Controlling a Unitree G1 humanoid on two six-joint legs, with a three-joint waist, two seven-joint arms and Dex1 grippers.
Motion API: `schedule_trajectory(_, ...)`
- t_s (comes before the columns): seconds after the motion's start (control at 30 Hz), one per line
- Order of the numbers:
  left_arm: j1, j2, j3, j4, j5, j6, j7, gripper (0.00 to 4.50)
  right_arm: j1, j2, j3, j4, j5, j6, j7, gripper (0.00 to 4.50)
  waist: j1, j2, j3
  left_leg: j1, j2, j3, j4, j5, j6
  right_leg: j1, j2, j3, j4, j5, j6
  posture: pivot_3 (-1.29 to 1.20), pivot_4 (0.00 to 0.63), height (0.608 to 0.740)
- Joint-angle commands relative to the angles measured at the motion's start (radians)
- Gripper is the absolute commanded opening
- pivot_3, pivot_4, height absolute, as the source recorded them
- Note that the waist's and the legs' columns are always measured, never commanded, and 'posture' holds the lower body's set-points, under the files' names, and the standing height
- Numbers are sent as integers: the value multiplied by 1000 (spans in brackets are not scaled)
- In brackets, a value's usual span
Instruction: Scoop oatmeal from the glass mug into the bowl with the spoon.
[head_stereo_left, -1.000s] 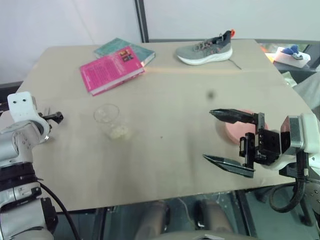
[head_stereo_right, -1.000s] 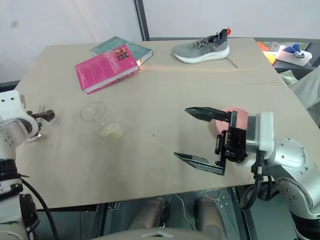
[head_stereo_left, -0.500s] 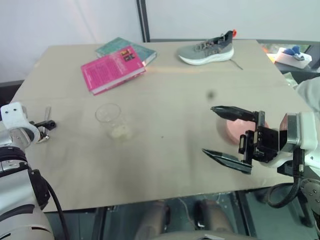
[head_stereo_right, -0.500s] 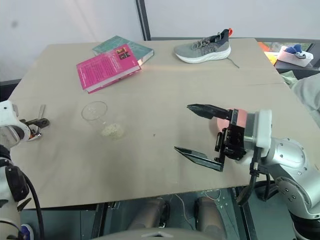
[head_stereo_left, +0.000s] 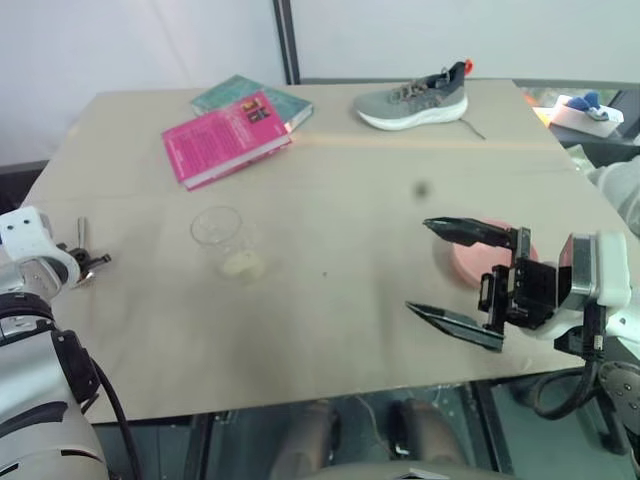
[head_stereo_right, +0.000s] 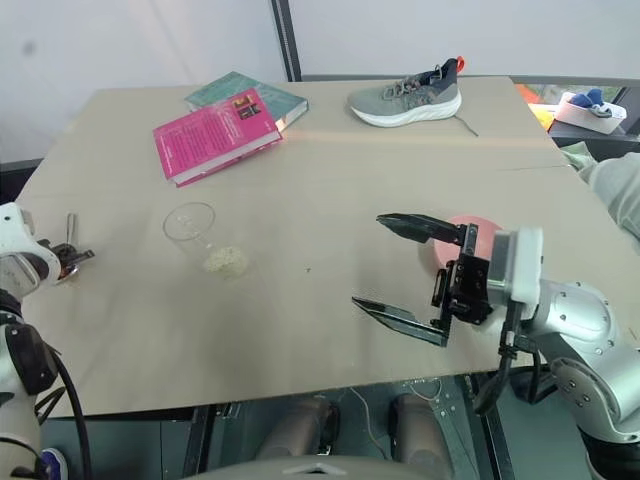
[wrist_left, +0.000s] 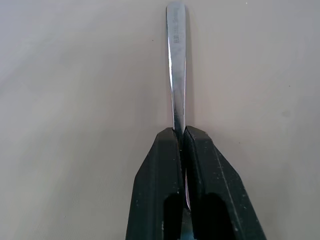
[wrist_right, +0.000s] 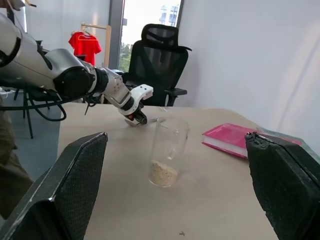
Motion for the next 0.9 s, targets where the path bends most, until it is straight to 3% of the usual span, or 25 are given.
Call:
schedule_trajectory(0.03, 19, 26, 19, -31, -14, 8, -16, 18, -9, 2, -1, 5, -16, -3, -7, 4500, 0, 0, 0, 0, 0, 0, 0, 0, 0, 0, 0, 0, 0, 0, 0, 0, 150, 740)
schedule_trajectory(0.2, 108, 18, 85, -308, -79, -3, -29, 18, -45, 5, 7, 30, -120, 36, -120, 4500, -2, -3, 0, -1, 1, 0, 0, 0, 0, -1, 0, 1, 0, 0, 0, 0, 150, 740)
schedule_trajectory(0.27, 197, -68, 138, -663, -180, -125, -129, 18, -125, 10, 13, 46, -116, 91, -177, 4500, 1, -3, 0, -3, 1, 0, 1, 0, 0, -3, 0, 1, 0, 0, 0, 0, 150, 740)
schedule_trajectory(0.33, 223, -153, 137, -933, -232, -203, -146, 18, -238, -23, 38, 54, -206, 212, -300, 4500, 10, -3, 0, -13, 1, -3, 7, 0, 0, -9, -2, -1, 2, 1, 0, 0, 150, 740)
schedule_trajectory(0.47, 223, -206, 28, -1151, -228, -225, -213, 18, -487, 10, 39, 166, -19, 466, -361, 4500, 3, -3, 0, -24, 0, -3, 17, 0, 0, -17, -2, -1, 3, 3, -1, 0, 150, 740)
schedule_trajectory(0.67, 82, -206, -141, -1162, -169, -385, -392, 18, -848, 250, 67, 440, 34, 627, -502, 4500, -27, 0, 2, -23, 1, -1, 14, 1, -1, -21, 1, 1, 6, 3, -1, 0, 150, 740)
schedule_trajectory(0.8, -18, -205, -220, -1090, -120, -532, -521, 18, -1017, 424, 19, 605, 79, 659, -579, 4500, -39, 0, 2, -29, 1, 4, 14, 1, -1, -30, 2, 2, 12, 3, -1, 0, 150, 740)
schedule_trajectory(0.9, -39, -223, -243, -1059, -108, -604, -571, 18, -1085, 493, -28, 681, 110, 670, -623, 4500, -49, 1, 2, -29, 0, 6, 14, 1, -1, -31, 1, 2, 14, 3, -1, 0, 150, 740)
